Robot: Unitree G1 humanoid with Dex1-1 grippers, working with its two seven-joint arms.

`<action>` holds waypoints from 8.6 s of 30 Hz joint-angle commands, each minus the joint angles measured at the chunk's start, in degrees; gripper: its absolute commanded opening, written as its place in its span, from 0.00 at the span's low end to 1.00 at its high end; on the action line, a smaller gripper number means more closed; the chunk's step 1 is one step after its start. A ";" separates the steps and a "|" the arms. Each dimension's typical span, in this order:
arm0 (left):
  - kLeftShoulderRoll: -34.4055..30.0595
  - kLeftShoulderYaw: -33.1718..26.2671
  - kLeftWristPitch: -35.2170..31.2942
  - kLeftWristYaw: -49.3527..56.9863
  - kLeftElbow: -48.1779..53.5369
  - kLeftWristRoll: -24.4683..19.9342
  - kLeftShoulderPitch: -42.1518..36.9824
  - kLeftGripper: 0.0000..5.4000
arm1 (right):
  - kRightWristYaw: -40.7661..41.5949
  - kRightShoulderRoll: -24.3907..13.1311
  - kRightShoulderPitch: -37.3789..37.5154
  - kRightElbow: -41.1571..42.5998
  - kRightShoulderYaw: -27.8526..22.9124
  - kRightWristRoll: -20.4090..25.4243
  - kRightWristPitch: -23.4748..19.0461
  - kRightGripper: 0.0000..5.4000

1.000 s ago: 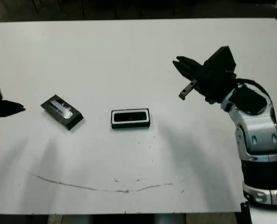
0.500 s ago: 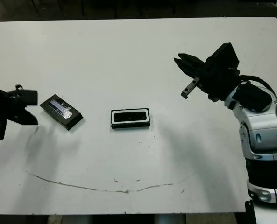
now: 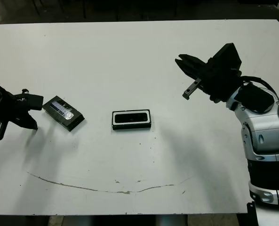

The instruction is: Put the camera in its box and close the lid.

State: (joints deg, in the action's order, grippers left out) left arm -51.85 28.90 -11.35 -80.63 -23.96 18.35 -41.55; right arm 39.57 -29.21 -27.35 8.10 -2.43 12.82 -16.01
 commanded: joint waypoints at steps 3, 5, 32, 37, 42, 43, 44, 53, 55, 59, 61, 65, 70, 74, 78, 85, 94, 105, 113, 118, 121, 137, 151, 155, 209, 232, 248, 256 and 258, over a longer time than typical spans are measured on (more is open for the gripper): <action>3.75 -0.44 -0.36 3.25 -3.69 0.24 3.77 0.00 | 0.26 -0.56 -0.11 -0.56 0.55 -0.31 0.56 0.00; 4.55 -2.33 -0.89 5.25 -3.59 -0.62 4.17 0.00 | 0.12 -0.65 -0.08 -0.29 0.66 -0.38 0.12 0.00; 12.17 -8.16 -4.38 15.13 -5.27 -4.68 5.96 0.00 | -0.90 -1.66 0.61 1.16 1.46 -2.09 -0.88 0.00; 14.80 -6.03 -1.46 17.75 -8.32 -2.39 4.01 0.00 | -0.90 -2.00 0.92 1.68 1.37 -2.16 -1.98 0.00; 17.96 -5.11 -1.21 19.69 -10.17 -2.00 1.76 0.00 | -0.83 -2.16 1.00 1.80 1.54 -2.52 -1.48 0.00; 18.52 -4.94 -1.00 19.81 -10.57 -2.02 1.28 0.00 | -0.77 -2.09 0.99 1.61 1.56 -2.51 -1.11 0.00; 18.98 -4.84 -0.88 19.87 -10.94 -2.15 0.86 0.00 | -0.74 -2.04 1.01 1.48 1.57 -2.50 -0.85 0.00; 22.13 -2.87 0.15 20.00 -14.58 -1.18 -2.24 0.00 | -0.48 -2.23 1.18 1.25 1.27 -1.97 -1.14 0.00; 22.70 -2.66 0.30 20.25 -15.30 -0.96 -2.76 0.00 | -0.59 -2.34 1.15 1.40 1.30 -2.02 -1.66 0.00; 23.04 -2.33 1.49 20.91 -14.77 -0.58 -3.14 0.00 | -0.67 -2.29 1.04 1.43 1.49 -2.13 -1.66 0.00; 23.15 -2.34 1.44 20.74 -14.51 -0.65 -3.33 0.00 | -0.57 -2.17 0.93 0.95 1.65 -2.36 -0.76 0.00; 22.75 -2.72 0.83 20.69 -13.96 -0.81 -3.17 0.00 | -0.53 -1.57 0.93 0.59 1.45 -1.65 -0.63 0.00; 20.67 -5.72 0.70 23.26 -13.19 -1.83 -2.35 0.00 | -0.63 -1.84 1.13 0.99 1.40 -1.52 -1.43 0.00; 17.96 -11.10 0.11 33.45 -6.93 -0.96 1.11 0.00 | 0.29 -1.66 1.46 0.81 1.25 -0.50 -0.64 0.00; 17.85 -18.29 -4.13 46.20 4.92 -0.18 7.53 0.00 | 0.23 -1.59 1.66 1.29 1.36 0.00 -1.29 0.00; 24.63 -35.06 -8.27 59.88 29.00 -9.90 19.25 0.00 | 0.42 -1.34 1.83 0.19 1.97 -0.24 0.61 0.00; 34.92 -42.29 -20.10 66.74 59.60 -22.90 33.67 0.00 | 0.58 -0.89 2.17 -0.66 2.23 0.27 0.89 0.00; 25.54 -32.46 -30.52 58.33 63.81 -25.37 39.62 0.28 | -0.38 -1.17 3.27 0.96 2.42 -0.13 -1.35 0.00; 25.10 -27.22 -29.94 59.03 61.72 -24.24 39.02 0.55 | -0.51 -1.22 3.79 2.07 2.01 0.55 -3.17 0.00; 25.45 -26.09 -32.51 59.47 60.90 -24.75 37.79 0.72 | -0.03 -1.13 3.72 1.66 2.02 0.80 -2.32 0.00; 25.13 -24.88 -33.76 60.10 60.37 -23.92 37.06 0.82 | 0.29 -1.02 3.61 1.32 2.09 0.99 -1.86 0.00; 33.27 -31.09 -49.10 61.79 57.98 -35.28 34.48 1.00 | 0.39 -0.84 3.70 1.24 2.78 0.97 -1.73 0.00; 33.42 -29.78 -51.67 65.64 59.23 -37.28 35.11 1.00 | 0.70 -0.61 3.99 1.86 2.62 3.75 -5.18 0.00; 32.62 -28.31 -48.15 66.30 58.89 -35.35 35.81 1.00 | 0.99 -0.62 4.01 1.68 2.59 4.41 -5.45 0.00; 39.06 -26.33 -43.67 70.20 49.37 -32.65 38.26 1.00 | 1.84 -0.94 6.01 0.53 1.69 4.66 -3.97 0.00; 46.27 -25.79 -30.28 75.99 45.38 -27.34 42.47 0.64 | 2.80 -1.27 6.28 0.15 1.58 4.43 -2.79 0.00; 37.53 -24.16 -33.26 64.37 44.39 -29.55 38.77 0.49 | 2.65 -1.50 6.47 0.82 1.60 4.23 -3.20 0.00; 34.26 -27.02 -28.85 60.60 45.08 -30.33 35.51 0.49 | 2.31 -1.31 6.36 0.55 1.20 4.50 -2.68 0.00; 32.78 -28.73 -25.61 57.28 42.15 -31.52 32.60 0.49 | 2.27 -1.12 6.16 0.02 0.81 4.70 -2.28 0.00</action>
State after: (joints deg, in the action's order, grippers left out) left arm -17.38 1.39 -38.44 -21.60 20.24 -12.43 -7.40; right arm 41.76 -29.98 -22.04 8.66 -1.30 17.42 -18.05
